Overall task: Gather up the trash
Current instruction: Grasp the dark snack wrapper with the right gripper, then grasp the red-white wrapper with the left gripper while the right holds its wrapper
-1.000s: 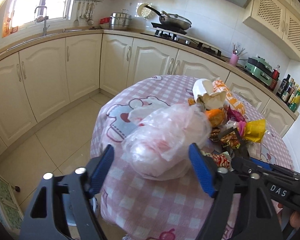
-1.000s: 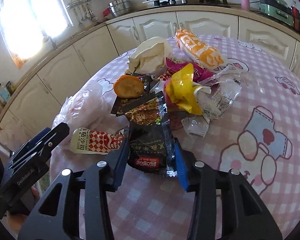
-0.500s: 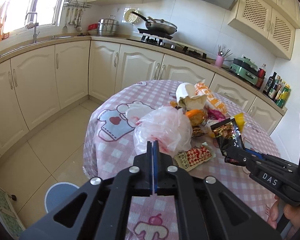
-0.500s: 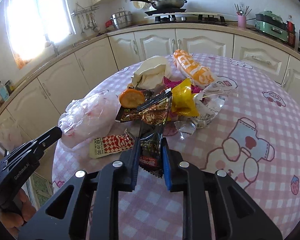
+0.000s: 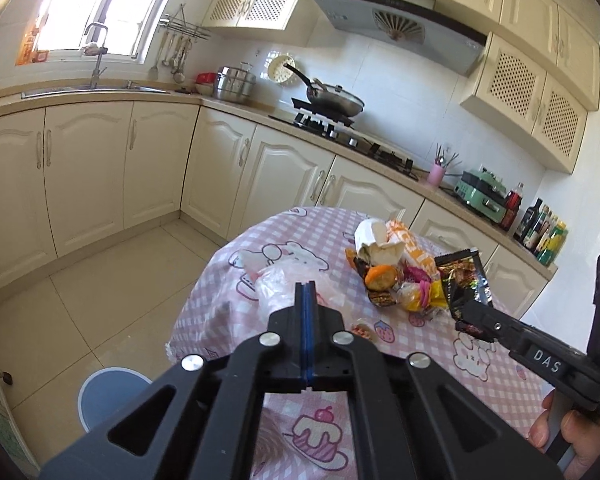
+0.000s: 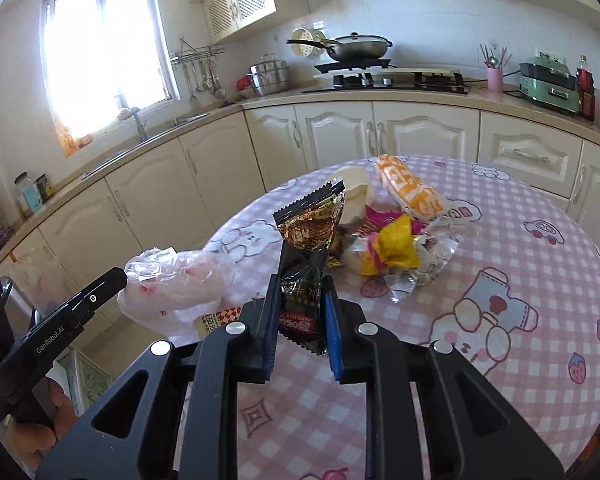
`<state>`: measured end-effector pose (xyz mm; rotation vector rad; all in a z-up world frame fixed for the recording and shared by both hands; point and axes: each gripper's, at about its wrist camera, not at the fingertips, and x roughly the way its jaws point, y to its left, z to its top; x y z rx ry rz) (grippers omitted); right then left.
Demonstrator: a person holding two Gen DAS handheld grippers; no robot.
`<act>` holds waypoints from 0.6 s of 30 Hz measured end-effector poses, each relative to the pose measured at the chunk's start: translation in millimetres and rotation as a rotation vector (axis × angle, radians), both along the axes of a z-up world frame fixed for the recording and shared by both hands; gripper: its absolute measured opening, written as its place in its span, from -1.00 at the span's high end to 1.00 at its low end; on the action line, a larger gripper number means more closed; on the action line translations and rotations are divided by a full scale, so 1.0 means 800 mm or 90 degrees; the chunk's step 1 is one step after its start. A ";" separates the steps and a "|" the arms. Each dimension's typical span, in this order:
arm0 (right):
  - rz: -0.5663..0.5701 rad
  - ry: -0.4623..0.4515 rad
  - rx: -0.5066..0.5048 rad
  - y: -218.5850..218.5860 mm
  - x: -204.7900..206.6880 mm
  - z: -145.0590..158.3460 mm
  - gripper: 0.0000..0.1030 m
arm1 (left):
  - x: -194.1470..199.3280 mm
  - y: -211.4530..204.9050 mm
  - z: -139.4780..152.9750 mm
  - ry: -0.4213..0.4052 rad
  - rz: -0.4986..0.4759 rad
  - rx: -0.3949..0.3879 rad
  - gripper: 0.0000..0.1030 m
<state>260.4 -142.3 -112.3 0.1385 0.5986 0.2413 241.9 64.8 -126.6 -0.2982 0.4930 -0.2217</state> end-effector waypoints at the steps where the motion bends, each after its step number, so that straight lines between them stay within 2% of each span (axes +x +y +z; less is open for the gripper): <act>1: 0.007 -0.003 -0.001 0.005 0.000 0.001 0.64 | -0.002 0.003 0.001 -0.001 -0.008 -0.012 1.00; 3: 0.021 0.002 0.000 0.015 0.002 -0.001 0.64 | 0.001 -0.002 0.000 0.007 -0.028 -0.030 1.00; 7: 0.041 0.020 -0.006 0.033 0.008 -0.009 0.64 | 0.000 -0.018 -0.013 0.018 -0.046 -0.005 1.00; 10: 0.058 0.045 -0.011 0.048 0.015 -0.021 0.64 | -0.002 -0.015 -0.024 0.025 -0.026 0.012 1.00; 15: 0.098 0.100 -0.032 0.087 0.039 -0.044 0.64 | 0.014 0.013 -0.048 0.066 0.010 -0.008 1.00; 18: 0.115 0.106 -0.033 0.101 0.043 -0.053 0.64 | 0.015 0.051 -0.055 0.078 0.065 -0.006 1.00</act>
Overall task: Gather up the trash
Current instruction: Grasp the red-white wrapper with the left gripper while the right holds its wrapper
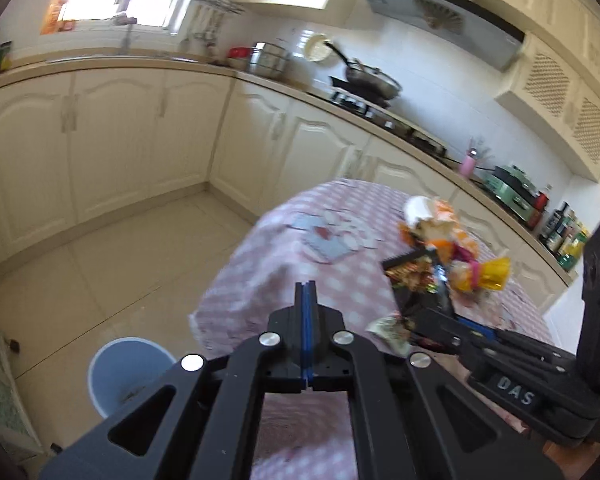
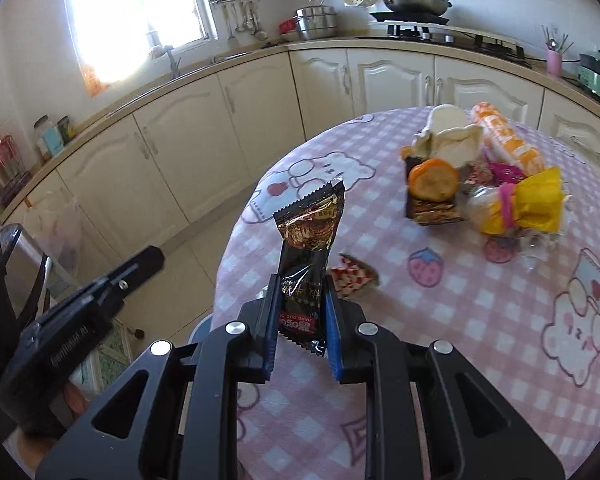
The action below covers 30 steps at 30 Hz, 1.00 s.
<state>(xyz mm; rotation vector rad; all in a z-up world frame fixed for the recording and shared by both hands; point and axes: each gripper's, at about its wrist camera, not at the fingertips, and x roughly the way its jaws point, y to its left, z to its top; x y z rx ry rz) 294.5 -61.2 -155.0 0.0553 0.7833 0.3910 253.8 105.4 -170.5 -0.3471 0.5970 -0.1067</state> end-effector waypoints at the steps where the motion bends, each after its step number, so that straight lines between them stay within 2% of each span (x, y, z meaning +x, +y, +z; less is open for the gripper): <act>1: 0.008 -0.001 0.005 0.005 0.000 -0.001 0.64 | 0.000 0.010 -0.001 0.003 0.012 -0.001 1.00; 5: 0.026 -0.005 0.004 0.023 -0.003 -0.005 0.64 | -0.008 0.047 -0.008 0.017 0.061 0.009 0.96; 6: 0.024 -0.006 -0.001 0.025 -0.005 -0.007 0.64 | -0.008 0.053 -0.011 0.023 0.061 0.000 0.85; 7: 0.021 -0.005 -0.005 0.026 -0.003 -0.008 0.64 | -0.009 0.058 -0.014 0.029 0.066 -0.002 0.63; 8: 0.021 -0.004 -0.002 0.029 -0.002 -0.007 0.64 | -0.009 0.060 -0.016 0.032 0.074 0.003 0.53; 10: 0.021 -0.007 -0.006 0.030 -0.002 -0.007 0.64 | -0.008 0.061 -0.019 0.042 0.081 0.007 0.46; 12: 0.011 -0.015 -0.004 0.023 -0.005 -0.003 0.64 | -0.007 0.056 -0.021 0.046 0.063 -0.003 0.42; 15: -0.011 -0.031 -0.005 0.006 -0.008 0.004 0.64 | -0.003 0.034 -0.018 0.047 0.027 0.015 0.31; 21: -0.062 -0.050 -0.007 -0.036 -0.015 0.013 0.64 | 0.011 -0.027 -0.006 0.031 -0.078 0.003 -0.11; 26: -0.081 -0.047 0.000 -0.060 -0.015 0.011 0.63 | 0.030 -0.090 -0.008 0.039 -0.146 0.061 -0.16; 30: -0.084 -0.043 0.010 -0.071 -0.014 0.010 0.63 | 0.047 -0.127 -0.014 0.054 -0.175 0.137 -0.16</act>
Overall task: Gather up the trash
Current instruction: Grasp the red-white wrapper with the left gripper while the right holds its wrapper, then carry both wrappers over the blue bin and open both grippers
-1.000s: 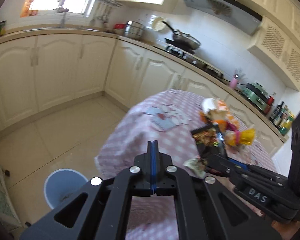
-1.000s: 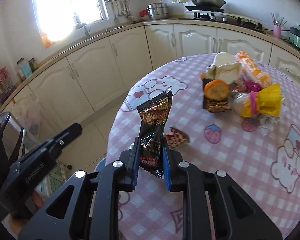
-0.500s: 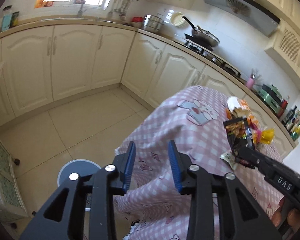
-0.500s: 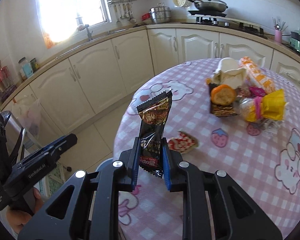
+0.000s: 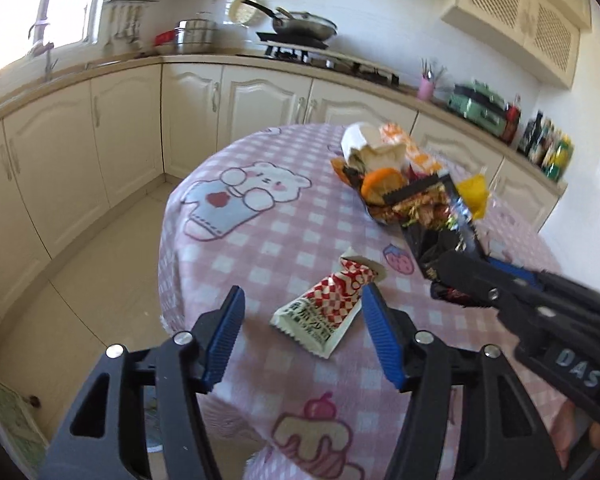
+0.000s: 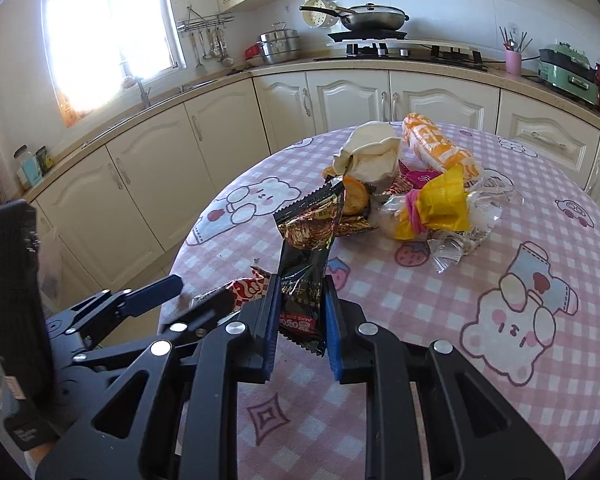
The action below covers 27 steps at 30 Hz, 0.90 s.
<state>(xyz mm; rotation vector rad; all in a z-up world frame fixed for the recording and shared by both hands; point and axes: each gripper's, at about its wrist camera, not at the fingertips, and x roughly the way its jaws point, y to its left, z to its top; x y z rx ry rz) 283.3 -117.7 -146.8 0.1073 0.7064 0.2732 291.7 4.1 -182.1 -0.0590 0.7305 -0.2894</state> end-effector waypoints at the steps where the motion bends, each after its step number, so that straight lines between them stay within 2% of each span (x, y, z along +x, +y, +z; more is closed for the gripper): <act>1: -0.001 0.001 0.003 -0.002 -0.002 -0.001 0.63 | 0.003 -0.009 -0.002 -0.005 -0.005 0.027 -0.16; 3: -0.001 0.002 0.006 -0.005 -0.002 -0.002 0.63 | 0.003 -0.020 -0.005 -0.010 -0.014 0.075 -0.08; 4: -0.002 0.003 0.006 -0.005 0.000 -0.001 0.63 | 0.003 -0.025 -0.006 -0.012 -0.014 0.093 0.21; 5: 0.000 0.005 0.008 -0.004 0.000 -0.002 0.63 | 0.003 -0.025 -0.005 -0.012 -0.015 0.092 0.30; 6: 0.000 0.005 0.009 -0.003 0.000 -0.002 0.63 | 0.003 -0.022 -0.005 -0.009 -0.020 0.076 0.61; 10: 0.013 0.005 0.008 0.008 0.001 -0.001 0.64 | -0.001 0.002 0.000 -0.008 -0.014 0.006 0.91; 18: 0.060 0.004 0.003 0.061 0.005 0.001 0.64 | -0.013 0.073 0.001 -0.010 0.057 -0.060 0.93; 23: 0.123 0.005 0.001 0.125 0.007 -0.002 0.64 | -0.025 0.154 -0.013 0.008 0.146 -0.075 0.93; 27: 0.186 0.020 0.004 0.189 0.014 -0.015 0.64 | -0.035 0.221 -0.032 0.030 0.229 -0.064 0.93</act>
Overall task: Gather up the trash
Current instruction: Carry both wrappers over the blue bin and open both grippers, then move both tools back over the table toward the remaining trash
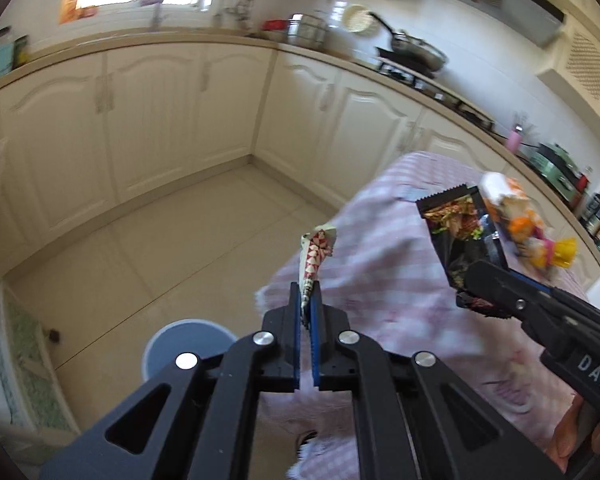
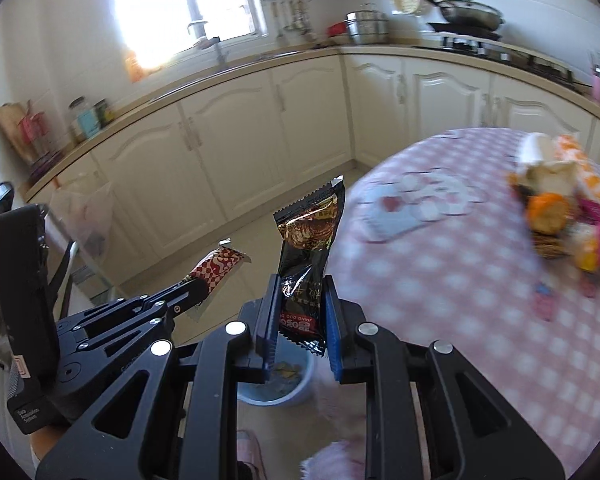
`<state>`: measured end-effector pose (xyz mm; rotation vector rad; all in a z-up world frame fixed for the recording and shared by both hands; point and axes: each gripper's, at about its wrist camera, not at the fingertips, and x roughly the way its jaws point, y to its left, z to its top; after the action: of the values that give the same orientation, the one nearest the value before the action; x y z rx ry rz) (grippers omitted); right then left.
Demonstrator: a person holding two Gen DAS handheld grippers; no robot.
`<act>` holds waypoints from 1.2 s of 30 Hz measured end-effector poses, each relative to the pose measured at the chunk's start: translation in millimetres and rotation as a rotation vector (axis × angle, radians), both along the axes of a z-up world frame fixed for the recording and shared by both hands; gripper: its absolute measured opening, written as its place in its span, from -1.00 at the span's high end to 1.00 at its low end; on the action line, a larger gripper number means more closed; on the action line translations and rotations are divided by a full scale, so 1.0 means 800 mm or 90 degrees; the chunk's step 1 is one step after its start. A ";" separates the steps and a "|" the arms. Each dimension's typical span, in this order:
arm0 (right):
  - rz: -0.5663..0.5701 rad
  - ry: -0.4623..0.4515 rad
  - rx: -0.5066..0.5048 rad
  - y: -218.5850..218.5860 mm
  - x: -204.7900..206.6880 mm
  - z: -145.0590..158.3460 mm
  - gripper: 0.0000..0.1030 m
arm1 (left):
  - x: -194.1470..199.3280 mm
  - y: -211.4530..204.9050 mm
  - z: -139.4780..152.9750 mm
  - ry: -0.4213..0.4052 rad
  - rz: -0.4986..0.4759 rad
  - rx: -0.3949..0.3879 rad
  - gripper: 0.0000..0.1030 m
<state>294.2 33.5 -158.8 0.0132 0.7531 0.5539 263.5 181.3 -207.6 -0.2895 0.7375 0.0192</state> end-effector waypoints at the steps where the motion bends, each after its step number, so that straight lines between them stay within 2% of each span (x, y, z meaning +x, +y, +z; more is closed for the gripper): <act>1: 0.015 0.003 0.000 0.016 0.001 -0.004 0.64 | -0.001 0.013 -0.004 0.006 0.015 0.001 0.93; 6: 0.071 0.025 -0.003 0.081 0.012 -0.028 0.64 | -0.001 0.075 -0.028 0.024 0.077 -0.014 0.86; 8: 0.087 0.034 -0.007 0.105 0.017 -0.041 0.64 | 0.001 0.094 -0.036 0.020 0.096 -0.026 0.47; 9: 0.093 0.040 -0.010 0.116 0.020 -0.049 0.64 | 0.003 0.103 -0.041 0.019 0.106 -0.029 0.11; 10: 0.096 0.046 -0.013 0.124 0.022 -0.055 0.63 | 0.005 0.112 -0.047 0.023 0.117 -0.027 -0.04; 20: 0.104 0.094 -0.051 0.155 0.035 -0.103 0.63 | 0.010 0.140 -0.092 0.072 0.141 -0.051 -0.04; 30: 0.104 0.093 -0.042 0.161 0.040 -0.104 0.61 | -0.005 0.154 -0.083 0.065 0.176 -0.037 -0.11; 32: 0.106 0.088 -0.030 0.166 0.043 -0.100 0.55 | -0.007 0.156 -0.075 0.057 0.182 -0.031 -0.15; 35: 0.099 0.073 -0.028 0.168 0.046 -0.092 0.28 | -0.010 0.158 -0.065 0.051 0.191 -0.025 -0.18; 36: 0.098 0.068 -0.027 0.168 0.046 -0.089 0.27 | -0.012 0.158 -0.062 0.049 0.193 -0.025 -0.18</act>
<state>331.0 167.8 -229.8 -0.0557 0.8745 0.6871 254.3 307.5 -256.9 -0.4374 0.7655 0.3049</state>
